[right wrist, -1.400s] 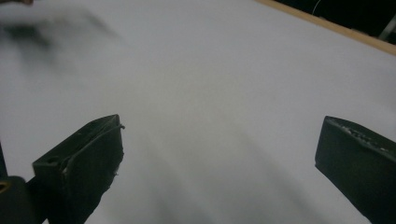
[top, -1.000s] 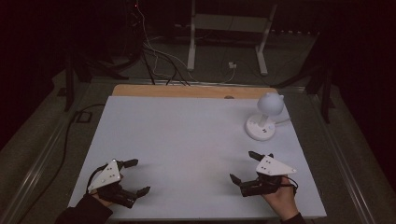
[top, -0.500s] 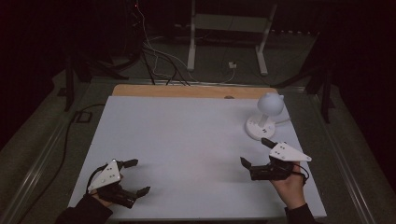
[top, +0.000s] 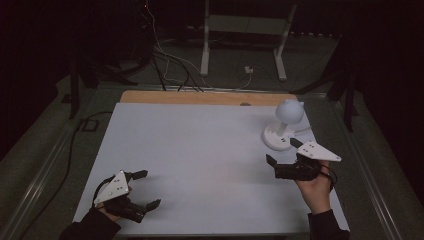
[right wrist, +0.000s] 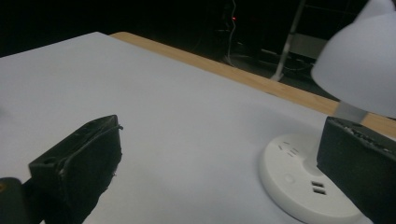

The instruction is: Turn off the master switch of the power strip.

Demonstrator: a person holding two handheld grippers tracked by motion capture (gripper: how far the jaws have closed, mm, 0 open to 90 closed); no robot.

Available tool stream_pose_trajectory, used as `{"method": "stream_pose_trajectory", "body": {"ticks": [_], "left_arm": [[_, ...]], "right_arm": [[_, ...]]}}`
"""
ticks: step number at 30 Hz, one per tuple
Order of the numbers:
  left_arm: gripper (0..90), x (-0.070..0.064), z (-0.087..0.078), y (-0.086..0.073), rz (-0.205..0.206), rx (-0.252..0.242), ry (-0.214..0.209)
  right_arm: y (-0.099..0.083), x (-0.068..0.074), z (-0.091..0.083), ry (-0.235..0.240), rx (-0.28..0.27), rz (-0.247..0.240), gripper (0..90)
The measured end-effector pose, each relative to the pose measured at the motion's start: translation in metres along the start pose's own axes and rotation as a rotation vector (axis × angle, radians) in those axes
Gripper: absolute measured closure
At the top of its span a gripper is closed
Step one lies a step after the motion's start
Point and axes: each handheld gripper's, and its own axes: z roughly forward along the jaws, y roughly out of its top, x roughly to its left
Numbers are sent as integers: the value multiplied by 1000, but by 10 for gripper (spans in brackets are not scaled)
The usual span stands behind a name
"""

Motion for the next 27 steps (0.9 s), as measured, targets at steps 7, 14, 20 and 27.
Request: {"method": "stream_pose_trajectory", "body": {"ticks": [7, 14, 20, 27], "left_arm": [[4, 0, 0, 0, -4, -3, 1], [4, 0, 0, 0, -6, -5, 0], [4, 1, 0, 0, -8, -7, -3], [4, 0, 0, 0, -10, -7, -2]], "right_arm": [[0, -14, 7, -42, 18, 52, 0], [-3, -26, 14, -78, 37, 71, 0], [-7, -37, 20, -93, 55, 93, 0], [-12, -52, 27, -119, 63, 119, 0]]}}
